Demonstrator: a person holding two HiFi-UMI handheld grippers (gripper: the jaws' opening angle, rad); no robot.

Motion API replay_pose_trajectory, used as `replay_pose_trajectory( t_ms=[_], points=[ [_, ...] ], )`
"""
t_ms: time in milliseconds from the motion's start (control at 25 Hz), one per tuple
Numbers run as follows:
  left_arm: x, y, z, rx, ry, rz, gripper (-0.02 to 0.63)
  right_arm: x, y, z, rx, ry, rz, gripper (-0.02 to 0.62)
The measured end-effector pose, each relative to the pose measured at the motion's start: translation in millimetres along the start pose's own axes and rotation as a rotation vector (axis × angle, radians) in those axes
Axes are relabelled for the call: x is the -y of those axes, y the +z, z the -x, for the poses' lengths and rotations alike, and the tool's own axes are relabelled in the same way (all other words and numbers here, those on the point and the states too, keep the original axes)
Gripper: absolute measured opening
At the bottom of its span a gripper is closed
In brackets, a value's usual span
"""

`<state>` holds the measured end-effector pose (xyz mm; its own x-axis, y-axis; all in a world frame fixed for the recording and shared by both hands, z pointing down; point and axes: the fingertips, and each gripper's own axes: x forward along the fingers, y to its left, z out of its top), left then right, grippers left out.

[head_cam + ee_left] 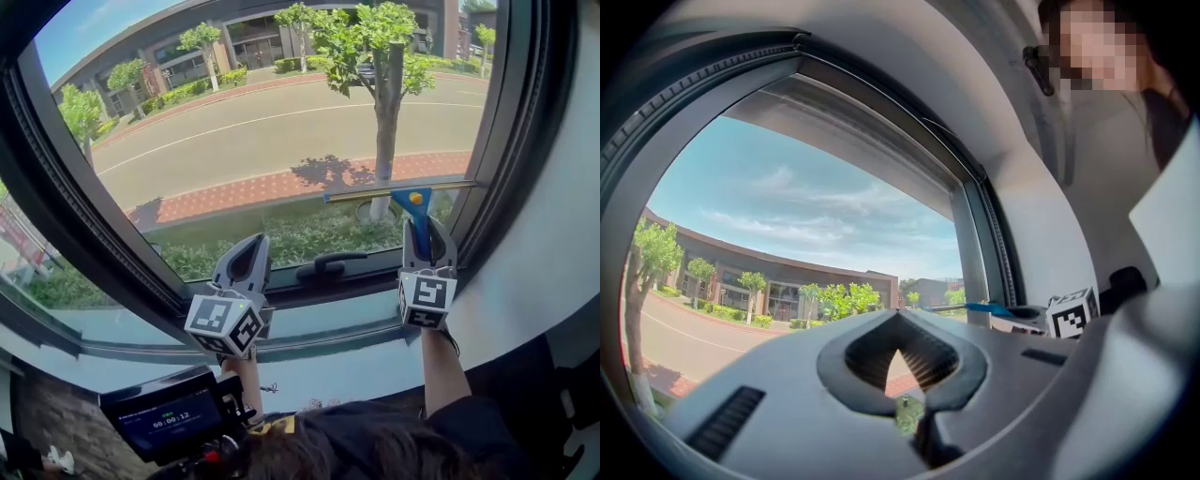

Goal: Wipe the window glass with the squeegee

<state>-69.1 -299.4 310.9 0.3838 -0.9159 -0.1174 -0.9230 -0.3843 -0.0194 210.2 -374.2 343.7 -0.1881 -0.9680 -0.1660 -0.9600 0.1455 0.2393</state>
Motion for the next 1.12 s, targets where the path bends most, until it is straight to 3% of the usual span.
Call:
replay_pose_trajectory(
  t_ms=[1120],
  points=[
    [8, -17, 4, -0.038, -0.017, 0.027, 0.002, -20, -54, 15, -0.089, 0.036, 0.052, 0.143]
  ],
)
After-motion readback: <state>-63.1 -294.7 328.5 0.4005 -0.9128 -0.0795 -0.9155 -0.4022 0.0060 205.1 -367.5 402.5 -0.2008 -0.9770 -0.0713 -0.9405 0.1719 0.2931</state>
